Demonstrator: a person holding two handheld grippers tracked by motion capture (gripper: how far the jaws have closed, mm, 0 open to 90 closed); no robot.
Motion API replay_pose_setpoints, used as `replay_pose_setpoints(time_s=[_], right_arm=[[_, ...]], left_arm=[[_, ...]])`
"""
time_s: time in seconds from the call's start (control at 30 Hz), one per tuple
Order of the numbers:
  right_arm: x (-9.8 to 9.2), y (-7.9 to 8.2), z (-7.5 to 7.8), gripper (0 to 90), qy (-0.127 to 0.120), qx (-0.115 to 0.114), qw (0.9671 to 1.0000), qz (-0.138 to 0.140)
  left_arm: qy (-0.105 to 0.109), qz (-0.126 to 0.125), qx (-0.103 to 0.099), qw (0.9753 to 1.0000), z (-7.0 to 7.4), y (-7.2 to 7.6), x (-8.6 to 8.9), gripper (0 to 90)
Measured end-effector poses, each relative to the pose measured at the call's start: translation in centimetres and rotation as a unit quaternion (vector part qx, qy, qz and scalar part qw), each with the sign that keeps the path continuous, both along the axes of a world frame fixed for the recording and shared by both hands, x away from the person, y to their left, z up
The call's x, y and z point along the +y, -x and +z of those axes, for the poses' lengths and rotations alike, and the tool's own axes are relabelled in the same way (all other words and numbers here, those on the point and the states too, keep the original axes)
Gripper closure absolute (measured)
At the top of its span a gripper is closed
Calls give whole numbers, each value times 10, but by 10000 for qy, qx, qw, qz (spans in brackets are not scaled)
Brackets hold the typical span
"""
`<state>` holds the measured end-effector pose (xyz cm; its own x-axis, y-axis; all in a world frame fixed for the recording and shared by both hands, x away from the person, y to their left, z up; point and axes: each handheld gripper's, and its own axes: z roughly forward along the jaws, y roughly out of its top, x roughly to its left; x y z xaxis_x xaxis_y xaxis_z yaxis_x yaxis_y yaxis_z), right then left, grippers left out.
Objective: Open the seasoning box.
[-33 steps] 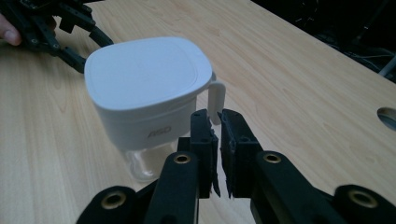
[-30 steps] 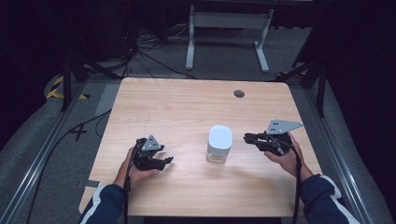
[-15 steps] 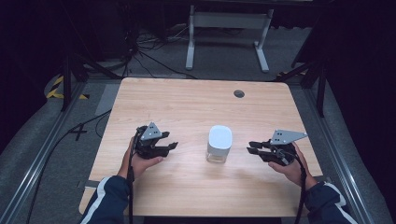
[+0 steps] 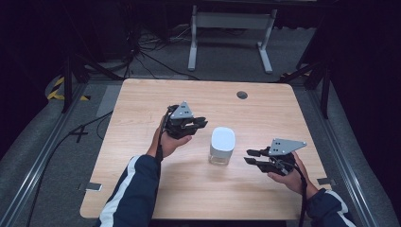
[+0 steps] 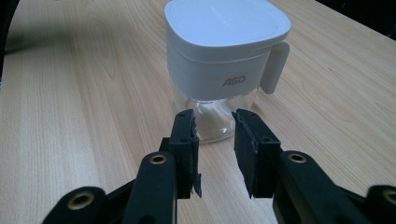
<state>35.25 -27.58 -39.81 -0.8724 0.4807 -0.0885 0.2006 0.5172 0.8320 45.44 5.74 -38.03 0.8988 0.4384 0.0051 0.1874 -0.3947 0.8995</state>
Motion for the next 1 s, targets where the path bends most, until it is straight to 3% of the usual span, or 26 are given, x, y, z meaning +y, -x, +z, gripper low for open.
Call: replay_pose_setpoints(time_s=[0.17,0.23,0.47,0.63,0.87,0.93,1.0], right_arm=[[-1,-2,-2,671,-26,79,10000,-43],[0,-3,-3,661,5,87,9999,-73],[5,-4,-7,645,179,57,9997,-124],[12,-1,-8,636,297,17,9996,-24],[11,0,-7,636,254,16,9997,-36],[11,-1,-7,636,241,30,9997,-43],[11,0,-7,636,268,33,9996,-26]], left_arm=[[-162,-438,-17,9989,1,-11,-20,880],[-327,-454,-90,9984,2,-14,-27,893],[-334,-474,-77,9983,0,-15,-39,894],[-460,-409,0,9981,-5,-16,-46,896],[-205,-394,-81,9990,-2,-11,-45,894],[-145,-512,-107,9985,2,-9,-47,894],[-272,-689,-117,9972,4,-6,-51,894]])
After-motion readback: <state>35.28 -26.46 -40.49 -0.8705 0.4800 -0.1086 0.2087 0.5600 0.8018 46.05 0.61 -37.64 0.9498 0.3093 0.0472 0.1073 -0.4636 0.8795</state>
